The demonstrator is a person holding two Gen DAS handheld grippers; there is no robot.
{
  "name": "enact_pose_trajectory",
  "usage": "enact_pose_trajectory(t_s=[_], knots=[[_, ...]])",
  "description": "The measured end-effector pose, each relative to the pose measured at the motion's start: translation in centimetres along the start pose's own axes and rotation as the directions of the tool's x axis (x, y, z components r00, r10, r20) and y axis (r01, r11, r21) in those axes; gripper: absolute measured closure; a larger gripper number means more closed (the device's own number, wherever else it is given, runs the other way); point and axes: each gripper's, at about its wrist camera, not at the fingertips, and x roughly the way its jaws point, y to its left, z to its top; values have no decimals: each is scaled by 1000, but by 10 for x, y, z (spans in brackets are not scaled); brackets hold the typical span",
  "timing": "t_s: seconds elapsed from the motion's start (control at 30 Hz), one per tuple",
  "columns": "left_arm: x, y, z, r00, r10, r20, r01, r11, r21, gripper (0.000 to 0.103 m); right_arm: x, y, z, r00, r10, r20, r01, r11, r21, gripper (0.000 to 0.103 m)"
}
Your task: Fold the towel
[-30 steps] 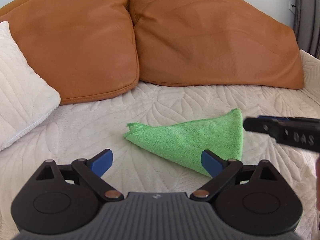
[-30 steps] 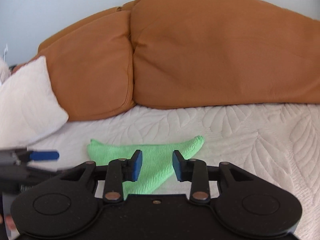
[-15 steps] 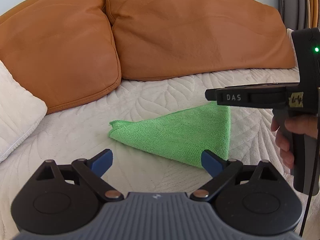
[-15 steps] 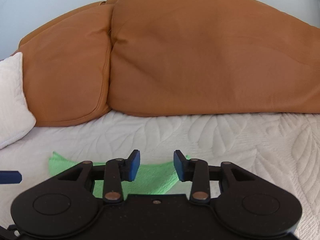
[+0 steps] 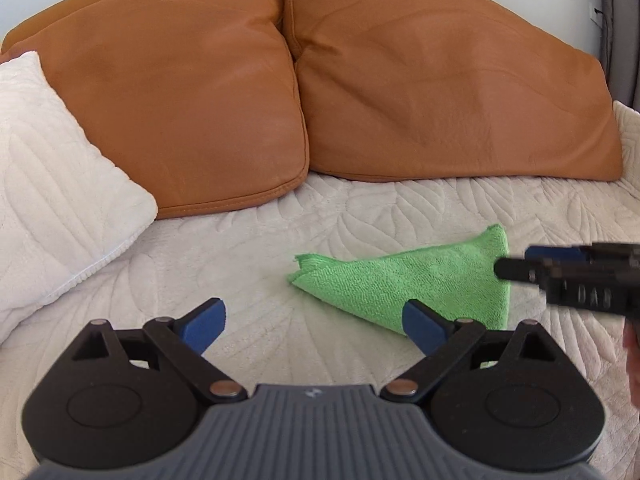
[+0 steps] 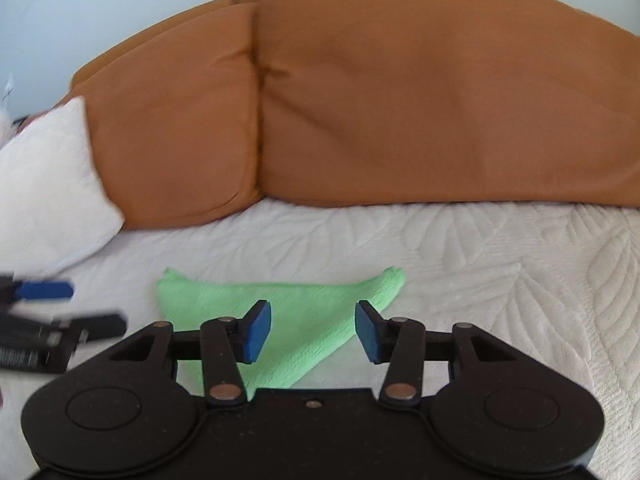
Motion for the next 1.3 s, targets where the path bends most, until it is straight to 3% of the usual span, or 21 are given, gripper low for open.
enact_pose_trajectory(t_s=[0.07, 0.17, 0.4, 0.57, 0.63, 0.7, 0.77, 0.83, 1.03, 1.3], knots=[[-2, -4, 0, 1000, -11, 3, 11, 1000, 11, 6, 4, 14, -9, 1000, -20, -16, 19, 998, -59, 56], [-10, -12, 1, 1000, 0, 16, -1, 999, 34, 6, 11, 15, -17, 999, -11, -53, 10, 1000, -22, 56], [-59, -20, -21, 996, 34, 78, -37, 999, 37, 3, -57, 1, -22, 999, 32, 25, -35, 995, 98, 53], [-71, -30, -66, 996, 29, 89, -24, 998, -57, 2, -76, -3, -60, 1000, -10, 8, 9, 991, 135, 39], [-64, -38, -78, 995, 58, 84, -54, 997, -59, 1, -77, -6, -73, 999, -48, 14, 47, 992, 116, 21], [-54, -46, -87, 995, 75, 71, -72, 996, -50, 1, -76, -8, -82, 996, -92, 6, 91, 993, 74, 10], [-40, -51, -93, 998, 66, 10, -66, 996, -58, 0, -71, -14, -88, 994, -105, -30, 107, 991, 85, 9], [-28, -55, -99, 997, 69, -42, -72, 994, -85, 0, -69, -21, -89, 996, -79, -50, 85, 988, 130, 0], [-24, -66, -101, 990, 136, -42, -138, 990, -42, 0, -62, -20, -87, 993, -94, -77, 104, 986, 134, 0], [-26, -60, -101, 990, 132, -47, -135, 989, -56, 0, -50, -26, -83, 992, -78, -100, 95, 981, 171, 0]])
